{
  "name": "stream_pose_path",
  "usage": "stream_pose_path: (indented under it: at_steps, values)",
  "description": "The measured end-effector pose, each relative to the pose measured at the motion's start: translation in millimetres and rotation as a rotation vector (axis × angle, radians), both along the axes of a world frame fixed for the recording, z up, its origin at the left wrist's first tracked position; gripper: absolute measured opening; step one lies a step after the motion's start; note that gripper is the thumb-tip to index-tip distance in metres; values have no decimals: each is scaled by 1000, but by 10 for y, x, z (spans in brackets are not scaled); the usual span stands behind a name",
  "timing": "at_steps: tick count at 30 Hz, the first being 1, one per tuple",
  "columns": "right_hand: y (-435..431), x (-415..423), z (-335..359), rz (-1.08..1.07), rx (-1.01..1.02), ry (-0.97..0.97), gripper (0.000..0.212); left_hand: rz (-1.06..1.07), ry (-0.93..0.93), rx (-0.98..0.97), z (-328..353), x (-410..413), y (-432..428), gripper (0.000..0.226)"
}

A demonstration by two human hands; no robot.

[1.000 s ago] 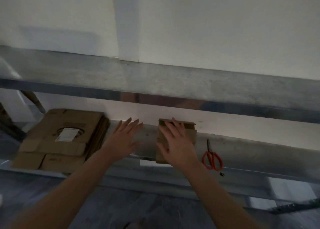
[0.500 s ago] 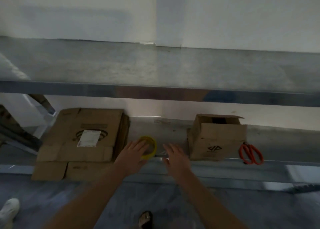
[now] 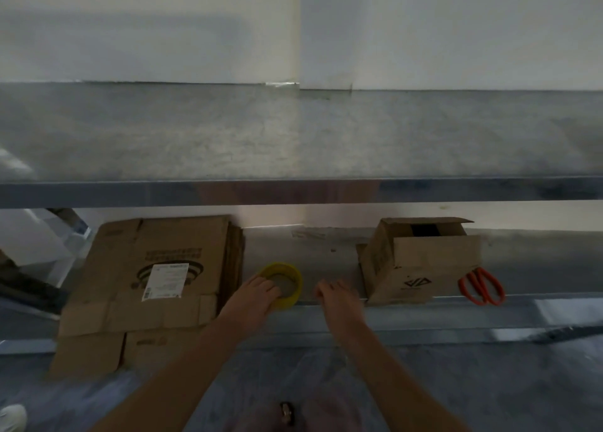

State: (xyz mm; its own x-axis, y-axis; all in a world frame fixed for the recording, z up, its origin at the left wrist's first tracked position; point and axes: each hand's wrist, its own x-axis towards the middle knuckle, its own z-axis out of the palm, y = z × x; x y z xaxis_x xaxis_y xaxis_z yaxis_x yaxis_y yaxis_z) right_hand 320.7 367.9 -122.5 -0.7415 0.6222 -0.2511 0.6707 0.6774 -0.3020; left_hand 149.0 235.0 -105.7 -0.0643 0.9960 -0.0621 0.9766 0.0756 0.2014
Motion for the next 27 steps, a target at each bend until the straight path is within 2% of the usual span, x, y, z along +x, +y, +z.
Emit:
stream_pose_path:
  at_steps: [4,6,10,13,18,23,27]
  values:
    - [-24,16,174,-103,-119,181,14,26,-144,120,177,-87,-20,19]
    - [-19,14,307,-122,-154,238,14,38,-193,184,302,-90,-15,23]
    - [13,163,626,-174,-255,345,29,12,-275,292,667,21,-64,32]
    - [103,419,883,-192,-291,446,14,41,-262,309,972,201,-109,31]
    - [258,985,1350,-127,-295,515,19,73,-237,282,1452,802,-63,52]
    - [687,1532,1745,-141,-213,551,28,124,-231,346,1768,1336,277,32]
    - [1047,1757,2007,-233,-237,590,26,121,-254,335,1967,1535,576,39]
